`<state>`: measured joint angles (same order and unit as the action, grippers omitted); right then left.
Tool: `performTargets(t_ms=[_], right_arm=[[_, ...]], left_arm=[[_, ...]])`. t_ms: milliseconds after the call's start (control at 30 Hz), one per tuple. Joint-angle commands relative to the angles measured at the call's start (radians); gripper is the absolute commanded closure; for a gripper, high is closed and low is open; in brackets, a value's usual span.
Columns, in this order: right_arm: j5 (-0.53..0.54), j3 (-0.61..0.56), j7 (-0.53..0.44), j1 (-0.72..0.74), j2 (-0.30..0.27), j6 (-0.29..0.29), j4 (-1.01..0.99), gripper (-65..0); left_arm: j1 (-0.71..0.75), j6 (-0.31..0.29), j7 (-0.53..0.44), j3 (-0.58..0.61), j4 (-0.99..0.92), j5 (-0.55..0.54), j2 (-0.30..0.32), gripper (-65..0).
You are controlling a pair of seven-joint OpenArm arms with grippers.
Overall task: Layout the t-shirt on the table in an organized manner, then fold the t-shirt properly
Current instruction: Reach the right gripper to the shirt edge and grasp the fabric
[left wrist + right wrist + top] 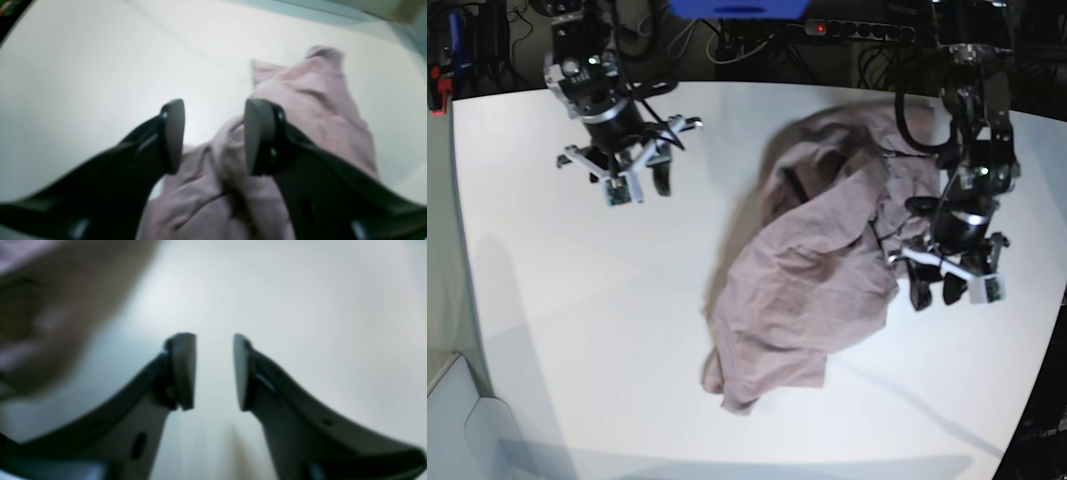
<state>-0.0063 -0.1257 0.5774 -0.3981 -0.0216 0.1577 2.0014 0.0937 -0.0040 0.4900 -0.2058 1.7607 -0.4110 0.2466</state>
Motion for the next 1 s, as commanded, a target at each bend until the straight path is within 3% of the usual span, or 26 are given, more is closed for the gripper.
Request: performTargets(t_ms=[0,133,233,367,667,833,967], right_arm=[[0.006,-0.019,-0.026,0.018,0.002,0.004,0.022,-26.3],[0.006,-0.141,0.025,0.087,0.050,0.006,0.023,-33.7],[0.006,-0.210,0.085,0.132,0.099,0.006,0.020,-34.1],[0.050,-0.211,0.135,0.178,0.170,0.006,0.006,-34.1],[0.437,0.033,0.244,0.313,0.177,0.001,-0.209,-34.1],[0.564,0.111,0.287,0.356,0.176,0.001,-0.333,-34.1],[0.593,0.111,0.296,0.368,0.174,0.001,-0.365,-34.1]], left_arm=[[0.015,-0.001,-0.029,-0.033,0.040,-0.004,0.015,-28.4],[0.104,-0.001,-0.027,-0.145,0.071,-0.004,0.018,-28.4],[0.160,-0.001,-0.027,-0.222,0.071,-0.004,0.018,-28.4],[0.229,-0.001,-0.027,-0.301,0.075,-0.004,0.018,-28.4],[0.289,-0.001,-0.027,-0.381,0.098,-0.004,0.012,-28.4],[0.286,-0.001,-0.027,-0.376,0.097,-0.004,0.009,-28.4],[0.281,-0.001,-0.027,-0.376,0.097,-0.004,0.009,-28.4]])
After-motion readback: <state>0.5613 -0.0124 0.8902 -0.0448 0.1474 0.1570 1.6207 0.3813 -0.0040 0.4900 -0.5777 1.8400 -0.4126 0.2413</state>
